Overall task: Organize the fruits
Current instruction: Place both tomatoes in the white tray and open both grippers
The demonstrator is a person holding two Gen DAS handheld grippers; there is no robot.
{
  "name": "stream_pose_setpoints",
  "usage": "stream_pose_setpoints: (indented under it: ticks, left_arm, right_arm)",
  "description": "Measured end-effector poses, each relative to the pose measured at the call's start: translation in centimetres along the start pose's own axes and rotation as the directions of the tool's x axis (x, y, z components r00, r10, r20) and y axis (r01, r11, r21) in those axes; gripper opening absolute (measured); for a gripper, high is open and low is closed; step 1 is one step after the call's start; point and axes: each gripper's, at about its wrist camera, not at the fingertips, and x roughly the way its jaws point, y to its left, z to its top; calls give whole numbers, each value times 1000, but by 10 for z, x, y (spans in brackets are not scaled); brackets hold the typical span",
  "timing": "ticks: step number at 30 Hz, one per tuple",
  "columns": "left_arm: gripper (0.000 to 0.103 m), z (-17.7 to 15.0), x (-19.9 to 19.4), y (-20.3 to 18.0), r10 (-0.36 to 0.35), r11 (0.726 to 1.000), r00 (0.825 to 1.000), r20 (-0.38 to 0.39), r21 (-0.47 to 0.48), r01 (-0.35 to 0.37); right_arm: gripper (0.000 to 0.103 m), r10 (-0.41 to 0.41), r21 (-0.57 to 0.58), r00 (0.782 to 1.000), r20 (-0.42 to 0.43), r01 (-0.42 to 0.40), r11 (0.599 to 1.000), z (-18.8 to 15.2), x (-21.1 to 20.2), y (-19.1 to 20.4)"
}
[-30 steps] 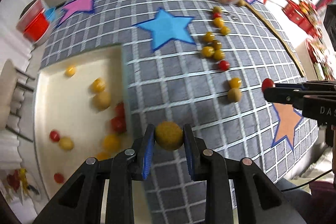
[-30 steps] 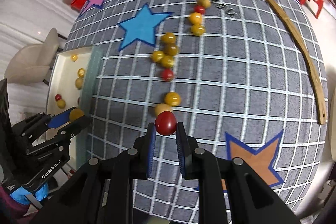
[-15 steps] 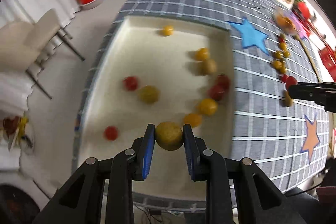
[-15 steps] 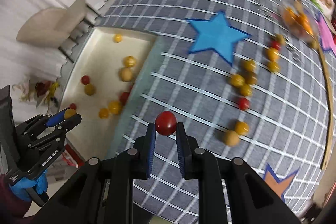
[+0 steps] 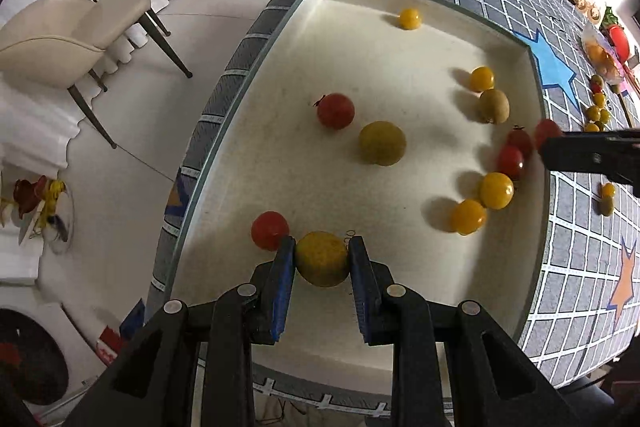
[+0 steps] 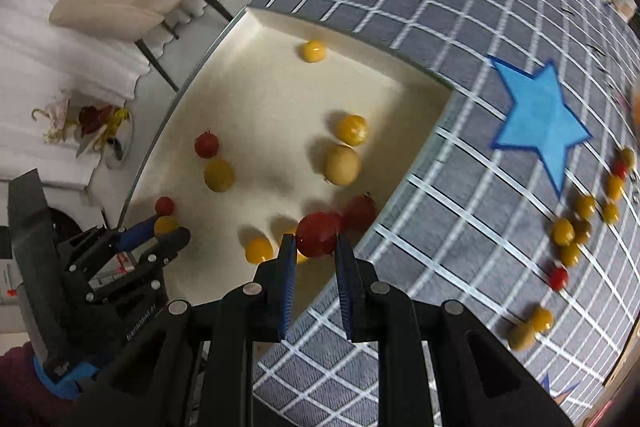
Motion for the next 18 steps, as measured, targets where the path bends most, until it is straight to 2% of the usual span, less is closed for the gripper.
stream_pose_setpoints:
  ticks: [18]
  left_arm:
    - [28, 0, 9, 3, 4, 1000, 1000, -8, 12, -4]
  right_arm:
    - [21, -27, -25, 997, -71, 25, 999, 28, 57, 18]
